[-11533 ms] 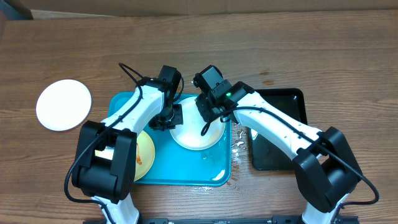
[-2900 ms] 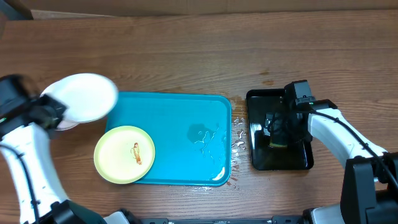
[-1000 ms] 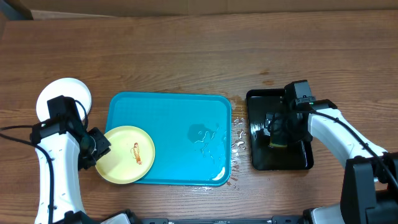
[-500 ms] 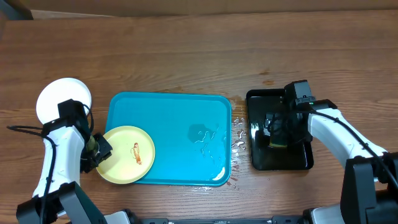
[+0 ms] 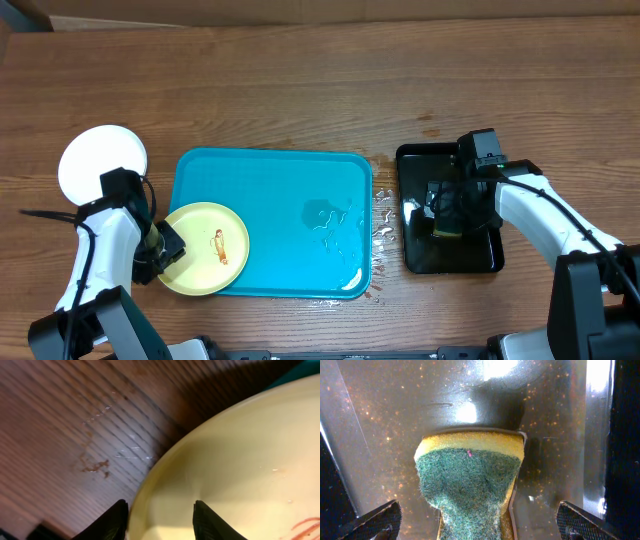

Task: Clean dirty plates on tray and stack at the side
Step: 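Grip the yellow plate rim and slide it to the teal tray's center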

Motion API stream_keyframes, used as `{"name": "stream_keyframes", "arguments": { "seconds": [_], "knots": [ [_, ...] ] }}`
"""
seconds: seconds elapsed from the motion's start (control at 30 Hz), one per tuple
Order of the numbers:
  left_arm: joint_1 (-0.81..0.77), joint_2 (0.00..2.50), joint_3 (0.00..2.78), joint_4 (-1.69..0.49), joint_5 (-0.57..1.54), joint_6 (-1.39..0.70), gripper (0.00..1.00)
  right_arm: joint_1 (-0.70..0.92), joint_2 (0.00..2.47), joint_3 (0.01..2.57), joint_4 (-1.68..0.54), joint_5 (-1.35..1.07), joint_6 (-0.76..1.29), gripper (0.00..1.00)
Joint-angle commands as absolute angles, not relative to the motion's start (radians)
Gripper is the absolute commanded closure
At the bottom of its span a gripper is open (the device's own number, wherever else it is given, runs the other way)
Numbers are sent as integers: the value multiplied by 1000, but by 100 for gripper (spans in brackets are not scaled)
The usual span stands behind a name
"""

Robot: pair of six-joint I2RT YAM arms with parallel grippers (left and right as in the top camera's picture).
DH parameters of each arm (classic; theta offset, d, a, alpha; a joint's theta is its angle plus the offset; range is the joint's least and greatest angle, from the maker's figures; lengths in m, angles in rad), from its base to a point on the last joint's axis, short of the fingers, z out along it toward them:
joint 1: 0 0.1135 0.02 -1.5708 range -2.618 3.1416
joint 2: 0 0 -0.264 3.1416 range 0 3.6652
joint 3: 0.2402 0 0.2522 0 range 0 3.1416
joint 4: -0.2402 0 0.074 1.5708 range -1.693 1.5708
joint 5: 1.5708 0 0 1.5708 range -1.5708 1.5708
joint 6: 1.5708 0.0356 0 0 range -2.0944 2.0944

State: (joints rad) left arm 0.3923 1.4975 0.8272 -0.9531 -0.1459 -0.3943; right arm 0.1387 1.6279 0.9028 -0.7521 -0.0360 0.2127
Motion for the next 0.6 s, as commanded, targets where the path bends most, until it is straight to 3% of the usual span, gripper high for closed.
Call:
{"name": "stream_keyframes", "arguments": {
  "seconds": [0.0, 0.3, 0.57],
  "knots": [
    [392, 1507, 792, -923, -69, -410, 57, 136, 1614, 898, -748, -27, 216, 0],
    [389, 1507, 783, -868, 318, -199, 56, 136, 1614, 898, -748, -27, 217, 0],
    [290, 1507, 754, -776, 386, -202, 50, 136, 1614, 898, -748, -27, 217, 0]
  ]
}}
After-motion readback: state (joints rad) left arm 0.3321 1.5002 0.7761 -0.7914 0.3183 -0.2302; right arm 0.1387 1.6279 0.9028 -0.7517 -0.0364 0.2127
